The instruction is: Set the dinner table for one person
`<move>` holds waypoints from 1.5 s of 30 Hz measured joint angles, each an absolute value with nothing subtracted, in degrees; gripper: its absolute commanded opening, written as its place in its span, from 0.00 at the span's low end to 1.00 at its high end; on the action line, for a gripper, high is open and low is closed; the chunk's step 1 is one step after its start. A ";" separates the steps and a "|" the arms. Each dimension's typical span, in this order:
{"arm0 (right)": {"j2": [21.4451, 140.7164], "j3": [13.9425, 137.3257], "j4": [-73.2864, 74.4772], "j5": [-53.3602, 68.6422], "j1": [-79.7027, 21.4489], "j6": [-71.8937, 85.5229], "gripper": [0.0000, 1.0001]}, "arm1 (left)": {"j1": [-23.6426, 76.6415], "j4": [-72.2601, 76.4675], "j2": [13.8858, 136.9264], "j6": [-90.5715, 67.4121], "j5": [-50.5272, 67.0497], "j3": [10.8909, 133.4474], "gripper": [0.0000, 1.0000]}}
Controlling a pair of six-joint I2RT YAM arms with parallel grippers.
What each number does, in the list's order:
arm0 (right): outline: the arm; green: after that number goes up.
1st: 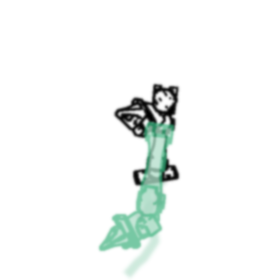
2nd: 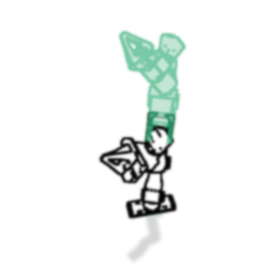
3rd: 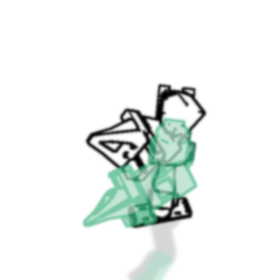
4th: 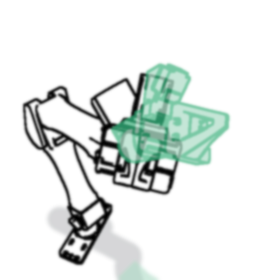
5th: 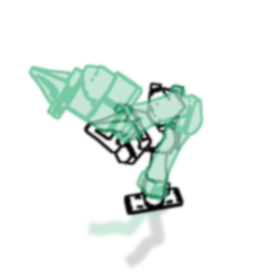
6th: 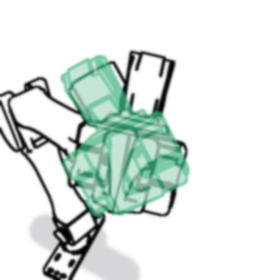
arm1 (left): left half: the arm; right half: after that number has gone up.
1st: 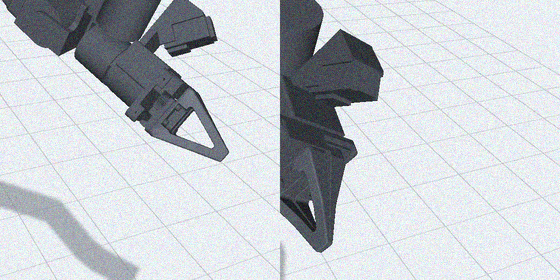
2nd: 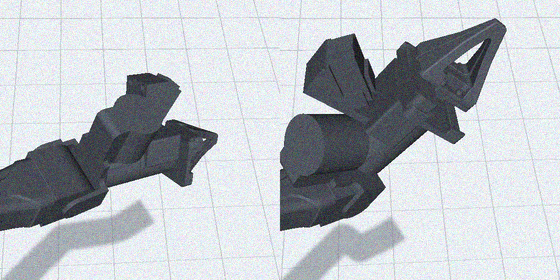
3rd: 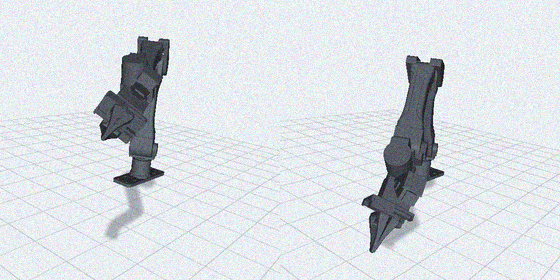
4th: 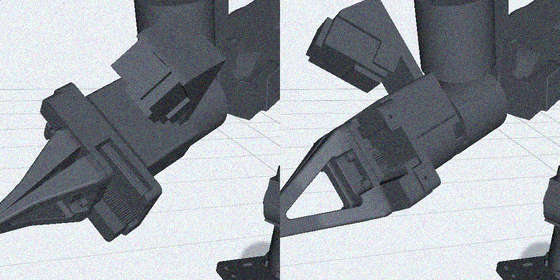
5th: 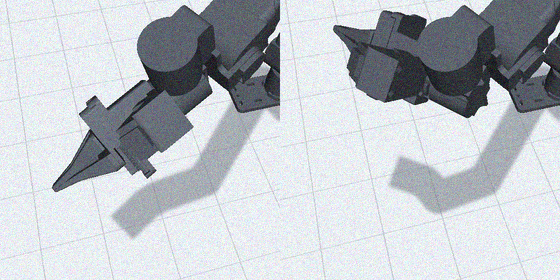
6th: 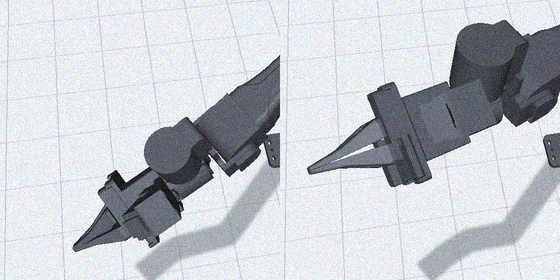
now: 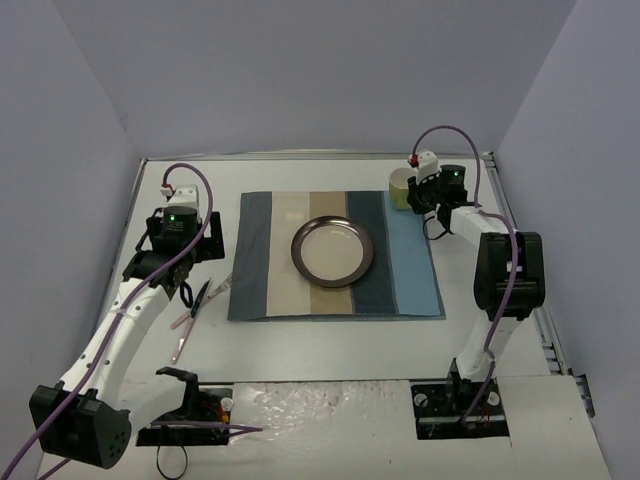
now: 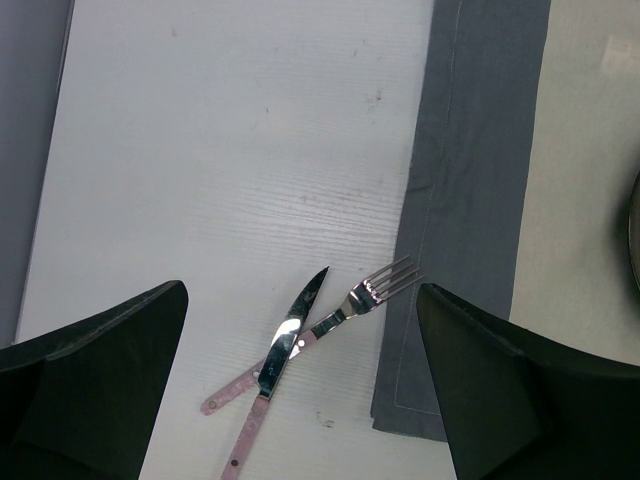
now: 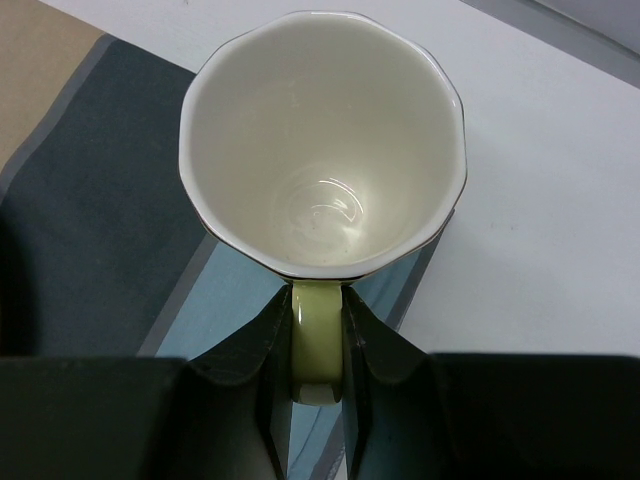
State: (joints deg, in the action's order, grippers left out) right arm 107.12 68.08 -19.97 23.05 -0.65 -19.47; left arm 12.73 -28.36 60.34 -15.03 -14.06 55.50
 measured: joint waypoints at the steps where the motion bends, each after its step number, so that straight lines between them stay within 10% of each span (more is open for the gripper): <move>1: 107.46 68.15 -20.02 23.29 -0.48 -19.56 0.00 | 12.73 -28.38 60.39 -15.01 -14.05 55.49 0.97; 8: 109.72 68.71 -21.10 24.92 1.75 -19.62 0.07 | 12.73 -28.32 60.56 -14.98 -14.04 55.48 0.97; 20: 110.19 68.69 -23.37 26.00 3.03 -21.35 0.81 | 12.73 -28.27 60.86 -14.86 -14.04 55.48 0.97; 45: 68.88 55.20 -18.98 21.96 -13.29 2.41 0.98 | 12.67 -31.58 67.14 -20.78 -13.06 49.71 0.91</move>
State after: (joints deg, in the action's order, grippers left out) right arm 68.88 55.20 -18.98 21.96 -13.29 2.41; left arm 12.67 -31.58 67.14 -20.78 -13.06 49.71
